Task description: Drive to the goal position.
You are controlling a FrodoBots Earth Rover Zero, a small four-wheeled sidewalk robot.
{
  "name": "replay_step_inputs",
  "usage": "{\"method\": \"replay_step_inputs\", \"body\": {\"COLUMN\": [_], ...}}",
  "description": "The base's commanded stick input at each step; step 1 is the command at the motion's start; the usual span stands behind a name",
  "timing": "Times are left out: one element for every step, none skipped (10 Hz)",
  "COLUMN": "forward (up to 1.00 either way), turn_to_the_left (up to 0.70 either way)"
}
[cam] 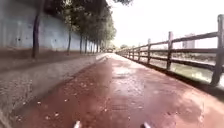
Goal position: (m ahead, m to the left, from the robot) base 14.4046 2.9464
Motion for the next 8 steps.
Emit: {"method": "replay_step_inputs", "body": {"forward": [0.7, 0.7, 0.7, 0.7, 0.7, 0.7, 0.7, 0.7], "turn_to_the_left": [0.0, 0.0, 0.0, 0.0, 0.0, 0.0, 0.0, 0.0]}}
